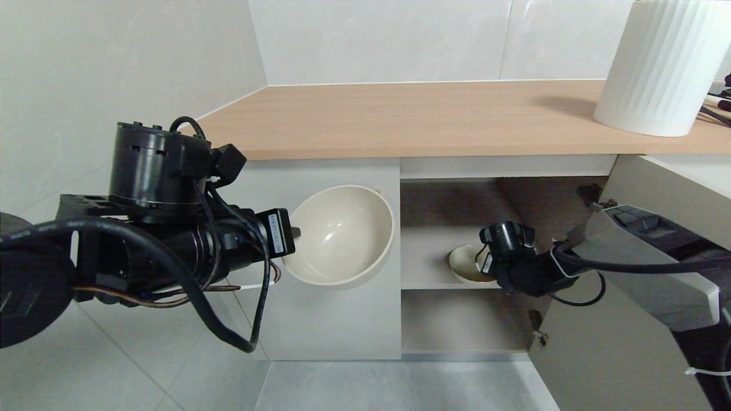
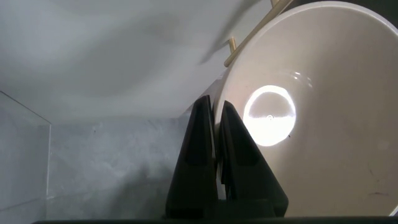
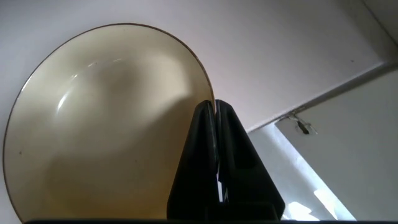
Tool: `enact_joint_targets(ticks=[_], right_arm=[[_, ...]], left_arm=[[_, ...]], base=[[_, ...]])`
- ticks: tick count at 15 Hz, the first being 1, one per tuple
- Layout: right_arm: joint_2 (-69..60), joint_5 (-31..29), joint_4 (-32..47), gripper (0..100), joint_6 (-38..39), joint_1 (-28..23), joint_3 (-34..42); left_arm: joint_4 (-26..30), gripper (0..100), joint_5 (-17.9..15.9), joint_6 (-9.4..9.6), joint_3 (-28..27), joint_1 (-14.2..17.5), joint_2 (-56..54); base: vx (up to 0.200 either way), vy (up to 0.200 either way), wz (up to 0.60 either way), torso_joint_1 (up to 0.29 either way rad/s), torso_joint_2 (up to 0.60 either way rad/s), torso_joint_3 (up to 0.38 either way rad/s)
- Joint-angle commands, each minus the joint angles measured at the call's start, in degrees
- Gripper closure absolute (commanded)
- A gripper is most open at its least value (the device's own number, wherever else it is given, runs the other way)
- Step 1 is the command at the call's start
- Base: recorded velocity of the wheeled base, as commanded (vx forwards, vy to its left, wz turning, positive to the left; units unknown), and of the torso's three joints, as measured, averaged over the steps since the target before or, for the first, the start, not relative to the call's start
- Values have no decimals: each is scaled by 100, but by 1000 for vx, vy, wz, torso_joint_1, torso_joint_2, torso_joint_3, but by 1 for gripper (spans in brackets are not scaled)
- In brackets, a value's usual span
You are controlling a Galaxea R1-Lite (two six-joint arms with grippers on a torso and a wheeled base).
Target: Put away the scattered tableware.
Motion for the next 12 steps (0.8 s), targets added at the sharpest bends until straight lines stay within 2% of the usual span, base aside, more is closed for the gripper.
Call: enact_joint_targets(ticks=[1, 12], right_arm=[[138, -55, -10, 100, -15, 3, -160], [349, -372, -10, 100, -15, -6, -556]], left_arm=[[3, 100, 2, -3, 1, 1, 7], [-5, 100, 2, -3, 1, 1, 16]], base=[[0, 0, 0, 0, 0, 0], [0, 0, 0, 0, 0, 0]])
